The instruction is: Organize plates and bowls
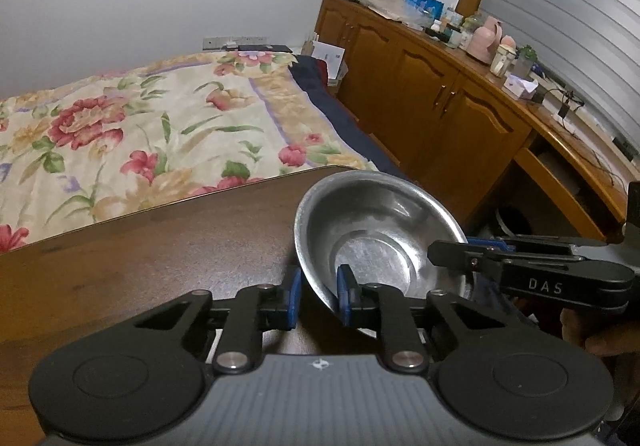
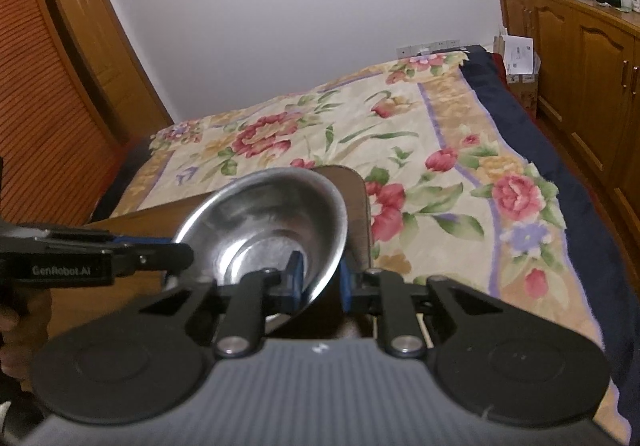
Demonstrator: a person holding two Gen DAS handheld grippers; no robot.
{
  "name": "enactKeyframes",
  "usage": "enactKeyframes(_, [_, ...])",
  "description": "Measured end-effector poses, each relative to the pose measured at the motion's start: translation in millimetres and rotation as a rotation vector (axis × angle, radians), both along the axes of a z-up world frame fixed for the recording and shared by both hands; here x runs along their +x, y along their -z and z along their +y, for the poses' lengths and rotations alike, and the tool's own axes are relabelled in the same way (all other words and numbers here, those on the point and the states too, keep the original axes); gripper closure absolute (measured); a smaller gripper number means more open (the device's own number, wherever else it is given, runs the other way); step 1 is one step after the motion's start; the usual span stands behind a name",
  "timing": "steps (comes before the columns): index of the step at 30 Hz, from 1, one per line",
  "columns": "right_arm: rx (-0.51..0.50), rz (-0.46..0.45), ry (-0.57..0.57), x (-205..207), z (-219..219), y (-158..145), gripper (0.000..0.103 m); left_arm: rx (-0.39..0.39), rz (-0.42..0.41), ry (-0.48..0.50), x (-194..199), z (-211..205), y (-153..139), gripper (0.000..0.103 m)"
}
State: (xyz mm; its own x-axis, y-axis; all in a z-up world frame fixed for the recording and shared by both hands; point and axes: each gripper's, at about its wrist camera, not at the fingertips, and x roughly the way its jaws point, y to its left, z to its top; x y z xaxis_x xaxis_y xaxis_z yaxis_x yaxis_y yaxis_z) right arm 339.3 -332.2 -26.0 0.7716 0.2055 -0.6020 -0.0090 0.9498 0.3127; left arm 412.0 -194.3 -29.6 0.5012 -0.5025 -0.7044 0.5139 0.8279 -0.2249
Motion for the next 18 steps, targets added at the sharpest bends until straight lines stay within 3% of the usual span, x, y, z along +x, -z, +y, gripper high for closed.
enactKeyframes(18, [0.002,-0.076,-0.005,-33.4,8.7,-56.2,0.084,-0.051,-0.096,-0.007,-45.1,19.7,-62.8,0.083])
